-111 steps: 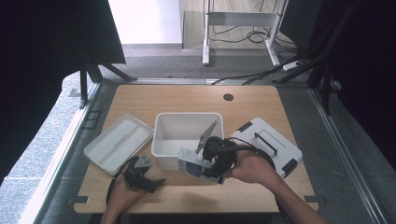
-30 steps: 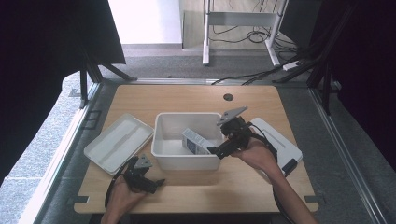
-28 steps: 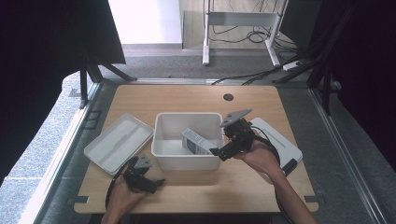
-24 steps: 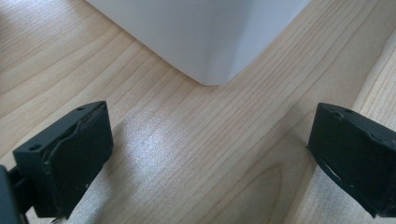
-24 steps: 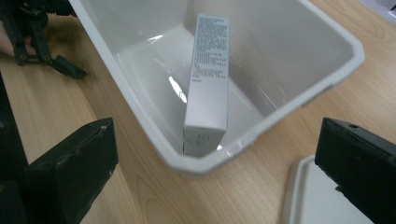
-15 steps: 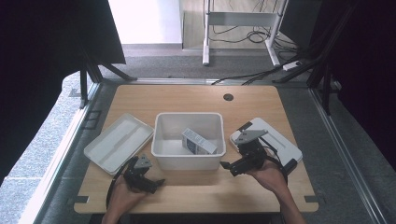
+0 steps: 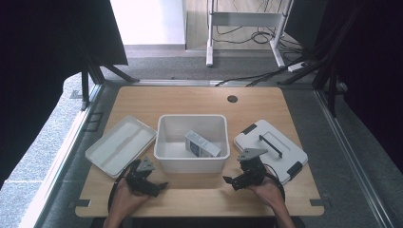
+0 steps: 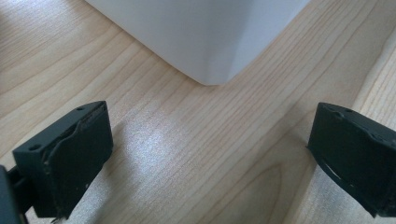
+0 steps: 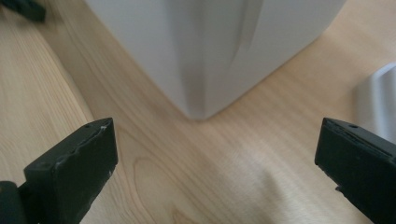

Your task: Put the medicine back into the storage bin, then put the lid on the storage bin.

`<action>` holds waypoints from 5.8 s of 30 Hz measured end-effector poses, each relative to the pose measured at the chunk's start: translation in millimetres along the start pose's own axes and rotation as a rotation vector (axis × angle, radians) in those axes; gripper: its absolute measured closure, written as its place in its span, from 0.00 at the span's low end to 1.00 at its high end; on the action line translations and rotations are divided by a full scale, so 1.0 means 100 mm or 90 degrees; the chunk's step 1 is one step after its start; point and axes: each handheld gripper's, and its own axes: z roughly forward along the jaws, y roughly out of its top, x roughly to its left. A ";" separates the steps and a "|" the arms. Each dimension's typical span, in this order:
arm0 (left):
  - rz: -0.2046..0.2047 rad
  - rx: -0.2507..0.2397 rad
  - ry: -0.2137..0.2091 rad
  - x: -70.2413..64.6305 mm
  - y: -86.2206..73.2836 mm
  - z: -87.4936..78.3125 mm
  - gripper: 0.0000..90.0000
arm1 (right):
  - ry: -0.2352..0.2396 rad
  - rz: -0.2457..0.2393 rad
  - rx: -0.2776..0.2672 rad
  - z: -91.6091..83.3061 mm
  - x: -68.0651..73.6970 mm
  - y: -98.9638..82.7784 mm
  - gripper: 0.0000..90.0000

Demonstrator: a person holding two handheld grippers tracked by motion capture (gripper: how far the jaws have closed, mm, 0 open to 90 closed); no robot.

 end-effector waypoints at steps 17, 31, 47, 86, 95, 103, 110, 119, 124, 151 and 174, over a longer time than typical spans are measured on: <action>-0.004 0.009 0.002 0.04 0.01 -0.04 0.00 | -0.017 -0.025 0.017 0.23 0.01 -0.29 0.00; 0.002 0.041 0.019 0.24 0.18 -0.50 0.05 | -0.034 -0.008 0.016 0.24 0.04 -0.28 0.00; -0.040 0.075 0.100 1.04 0.26 -0.87 0.21 | -0.034 -0.008 0.016 0.24 0.04 -0.28 0.00; -0.030 0.255 0.066 1.65 0.52 -0.65 0.99 | -0.034 -0.007 0.016 0.24 0.04 -0.28 0.00; 0.022 0.229 0.038 1.63 0.65 -1.00 0.99 | -0.034 -0.007 0.016 0.24 0.04 -0.28 0.00; 0.069 0.210 0.016 1.61 0.77 -1.34 0.99 | -0.033 -0.007 0.016 0.24 0.04 -0.28 0.00; 0.115 0.187 -0.006 1.56 0.91 -1.55 0.99 | -0.034 -0.005 0.016 0.24 0.04 -0.28 0.00; 0.216 0.165 -0.050 1.30 1.29 -1.62 0.99 | -0.035 -0.006 0.015 0.24 0.04 -0.28 0.00; 0.249 0.164 -0.064 1.20 1.45 -1.53 0.99 | -0.035 -0.005 0.016 0.24 0.04 -0.28 0.00; 0.428 0.186 -0.161 0.26 2.52 -0.32 0.99 | -0.036 -0.007 0.014 0.24 0.04 -0.28 0.00; 0.412 0.228 -0.202 0.17 2.42 0.13 0.96 | -0.035 -0.008 0.015 0.24 0.04 -0.28 0.00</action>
